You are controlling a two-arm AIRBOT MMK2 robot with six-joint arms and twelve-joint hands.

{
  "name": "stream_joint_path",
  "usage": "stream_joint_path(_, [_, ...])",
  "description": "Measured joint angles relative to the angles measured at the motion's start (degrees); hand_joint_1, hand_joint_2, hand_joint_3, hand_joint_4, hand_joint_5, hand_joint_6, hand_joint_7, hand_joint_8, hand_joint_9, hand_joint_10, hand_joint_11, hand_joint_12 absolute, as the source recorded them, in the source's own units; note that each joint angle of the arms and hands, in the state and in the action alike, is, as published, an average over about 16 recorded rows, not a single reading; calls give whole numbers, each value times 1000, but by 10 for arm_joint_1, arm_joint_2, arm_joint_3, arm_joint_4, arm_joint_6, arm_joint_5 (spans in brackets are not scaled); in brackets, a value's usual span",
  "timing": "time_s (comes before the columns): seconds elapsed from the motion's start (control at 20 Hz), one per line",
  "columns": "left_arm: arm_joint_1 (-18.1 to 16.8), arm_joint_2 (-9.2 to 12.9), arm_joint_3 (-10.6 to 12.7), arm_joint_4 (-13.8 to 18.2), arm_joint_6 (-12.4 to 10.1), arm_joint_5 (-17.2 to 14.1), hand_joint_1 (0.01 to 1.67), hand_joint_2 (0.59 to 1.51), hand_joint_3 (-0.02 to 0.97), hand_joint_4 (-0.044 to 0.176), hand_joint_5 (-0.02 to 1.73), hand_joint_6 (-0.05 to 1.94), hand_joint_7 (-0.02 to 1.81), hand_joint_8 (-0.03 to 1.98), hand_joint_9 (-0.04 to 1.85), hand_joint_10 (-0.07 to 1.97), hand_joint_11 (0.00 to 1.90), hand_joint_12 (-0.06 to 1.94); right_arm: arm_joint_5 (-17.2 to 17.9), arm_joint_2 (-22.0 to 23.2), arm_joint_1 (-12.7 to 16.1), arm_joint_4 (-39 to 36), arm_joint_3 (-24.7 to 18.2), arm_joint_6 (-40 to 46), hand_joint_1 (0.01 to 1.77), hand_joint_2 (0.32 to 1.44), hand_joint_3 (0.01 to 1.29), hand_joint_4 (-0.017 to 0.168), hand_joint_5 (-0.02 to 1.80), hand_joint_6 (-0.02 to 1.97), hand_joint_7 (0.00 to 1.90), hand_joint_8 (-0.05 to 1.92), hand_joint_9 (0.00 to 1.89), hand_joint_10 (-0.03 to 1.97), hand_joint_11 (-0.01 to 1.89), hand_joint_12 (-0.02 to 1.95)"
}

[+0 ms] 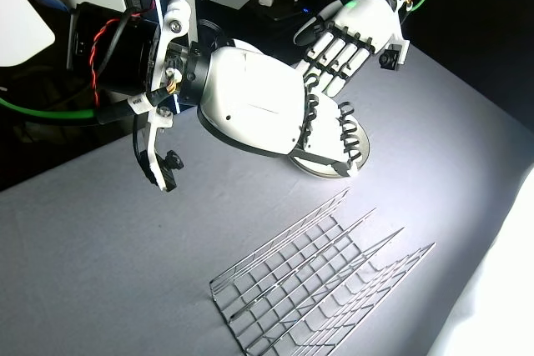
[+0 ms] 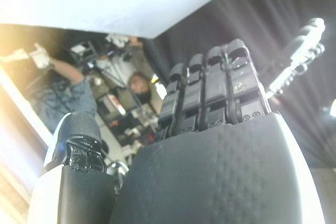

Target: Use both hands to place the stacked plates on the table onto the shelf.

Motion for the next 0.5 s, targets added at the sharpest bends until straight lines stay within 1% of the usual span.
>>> stream_joint_path(0.1, [-11, -1, 2, 22, -20, 0, 25, 1217, 17, -3, 61, -2, 56, -3, 32, 3, 16, 8, -2, 0, 1, -1, 2, 0, 25, 1279, 23, -2, 229, 19, 242, 6, 187, 58, 17, 483])
stream_joint_path(0.3, [-33, -3, 8, 72, -63, 2, 21, 1213, 16, -4, 51, 0, 45, -4, 29, 2, 16, 7, -4, 0, 4, -3, 2, 1, 25, 1287, 14, -2, 239, 3, 248, -6, 199, 33, 17, 466])
stream_joint_path(0.5, [-52, -7, 24, 126, -106, 2, 18, 1208, 16, -3, 41, 4, 38, -4, 25, 2, 16, 7, -5, 0, 4, -5, 2, 1, 39, 1279, 14, -2, 235, 3, 240, -6, 192, 30, 17, 426])
